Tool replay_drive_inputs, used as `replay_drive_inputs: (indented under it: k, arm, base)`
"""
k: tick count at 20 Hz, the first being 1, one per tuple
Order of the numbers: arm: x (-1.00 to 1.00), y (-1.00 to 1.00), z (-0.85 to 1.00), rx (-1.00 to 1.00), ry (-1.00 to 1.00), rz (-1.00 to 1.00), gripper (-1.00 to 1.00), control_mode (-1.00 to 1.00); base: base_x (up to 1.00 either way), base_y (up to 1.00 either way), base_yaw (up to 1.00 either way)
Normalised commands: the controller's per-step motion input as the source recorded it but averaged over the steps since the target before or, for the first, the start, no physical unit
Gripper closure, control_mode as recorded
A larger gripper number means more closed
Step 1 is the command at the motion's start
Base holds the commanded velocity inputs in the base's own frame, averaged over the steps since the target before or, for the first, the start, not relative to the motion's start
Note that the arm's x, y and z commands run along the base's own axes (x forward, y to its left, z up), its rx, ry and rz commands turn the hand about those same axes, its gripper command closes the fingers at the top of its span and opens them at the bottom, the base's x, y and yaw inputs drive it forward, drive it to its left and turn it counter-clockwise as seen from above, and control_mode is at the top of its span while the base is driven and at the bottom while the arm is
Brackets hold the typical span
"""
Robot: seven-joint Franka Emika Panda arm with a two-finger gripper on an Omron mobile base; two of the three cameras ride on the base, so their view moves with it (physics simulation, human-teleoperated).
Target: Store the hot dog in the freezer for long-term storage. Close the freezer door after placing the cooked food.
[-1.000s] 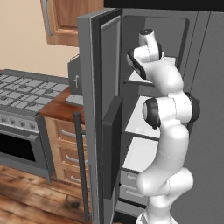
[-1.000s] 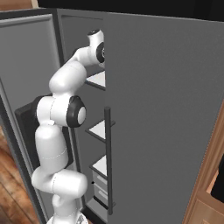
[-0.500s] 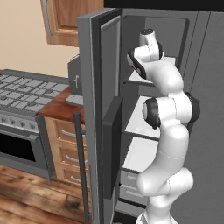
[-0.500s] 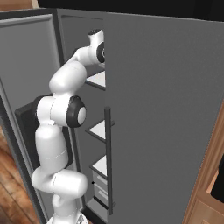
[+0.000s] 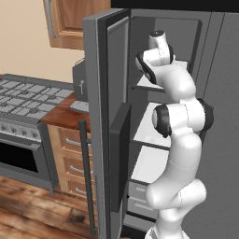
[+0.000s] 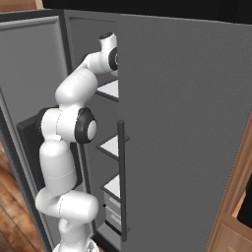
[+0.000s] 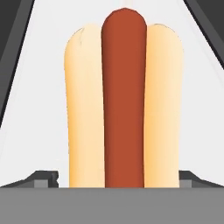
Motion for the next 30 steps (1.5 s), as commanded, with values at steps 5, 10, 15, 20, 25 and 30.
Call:
replay_drive_inputs:
  k: [5,10,15,20,25,30]
  arm:
    - [0.00,0.00,0.00,0.00,0.00,0.00,-1.00,-1.00]
    - [-0.21,0.00,0.00,0.00,0.00,0.00,-1.00,-1.00]
    - [-0.37,0.05,0.08,0.00,-0.02,0.00,-1.00,-1.00]
    - [-0.40,0.15,0.06,0.00,-0.03,0.00,-1.00,-1.00]
    - [-0.40,0.12,0.00,0.00,-0.03,0.00,-1.00,-1.00]
    - [-0.51,0.01,0.00,0.00,0.00,0.00,-1.00,-1.00]
  base:
    - [0.00,0.00,0.00]
    - [0.00,0.00,0.00]
    - [0.00,0.00,0.00]
    - [0.00,0.00,0.00]
    - [0.00,0.00,0.00]
    - [0.00,0.00,0.00]
